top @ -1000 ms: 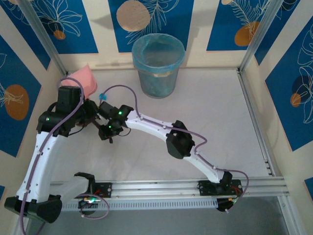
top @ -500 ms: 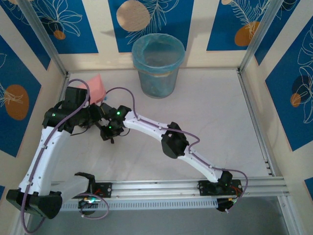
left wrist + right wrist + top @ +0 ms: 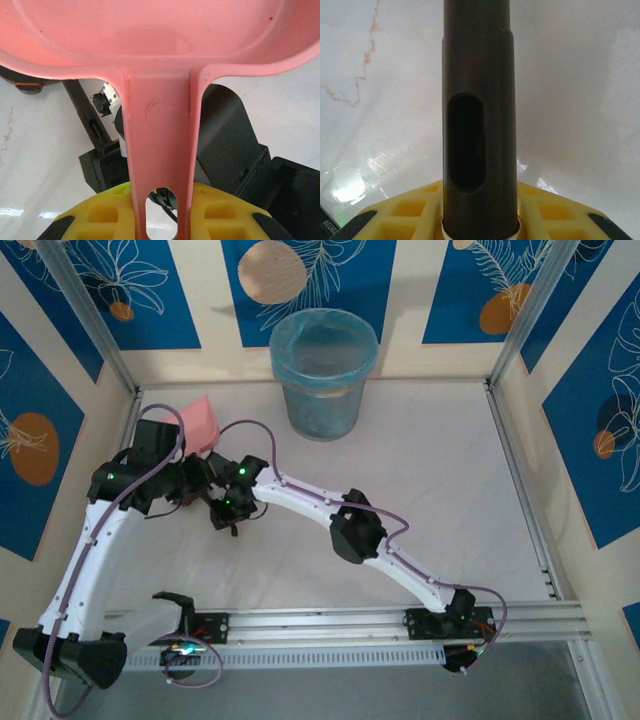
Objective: Sweep away the paper scraps from the table
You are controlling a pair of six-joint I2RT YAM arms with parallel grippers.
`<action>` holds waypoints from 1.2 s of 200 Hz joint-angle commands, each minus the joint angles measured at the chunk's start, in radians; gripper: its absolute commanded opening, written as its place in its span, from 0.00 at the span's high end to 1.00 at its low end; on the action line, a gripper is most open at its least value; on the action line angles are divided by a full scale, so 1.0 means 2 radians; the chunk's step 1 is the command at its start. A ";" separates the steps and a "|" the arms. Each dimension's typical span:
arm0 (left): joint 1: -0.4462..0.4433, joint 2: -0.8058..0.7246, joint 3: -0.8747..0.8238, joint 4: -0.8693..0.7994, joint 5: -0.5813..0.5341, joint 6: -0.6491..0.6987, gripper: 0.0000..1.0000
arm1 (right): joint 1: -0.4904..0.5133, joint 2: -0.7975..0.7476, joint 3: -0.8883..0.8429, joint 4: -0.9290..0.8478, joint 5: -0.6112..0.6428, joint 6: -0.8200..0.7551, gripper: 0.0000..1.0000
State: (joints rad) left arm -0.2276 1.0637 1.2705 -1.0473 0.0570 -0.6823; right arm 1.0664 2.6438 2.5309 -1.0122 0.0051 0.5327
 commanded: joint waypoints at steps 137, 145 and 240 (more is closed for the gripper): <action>-0.032 -0.003 -0.057 0.070 0.087 0.027 1.00 | -0.032 -0.383 -0.553 0.080 0.067 0.095 1.00; -0.043 0.002 -0.058 0.075 0.090 0.036 1.00 | -0.042 -0.406 -0.583 0.083 0.065 0.107 1.00; -0.176 0.105 -0.049 0.101 0.113 0.127 1.00 | -0.198 -0.644 -0.803 0.107 -0.034 0.287 1.00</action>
State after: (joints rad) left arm -0.5282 1.2331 1.1530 -0.8478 0.2577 -0.5194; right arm 0.7368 1.4357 0.9722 -0.7979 0.0525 0.9615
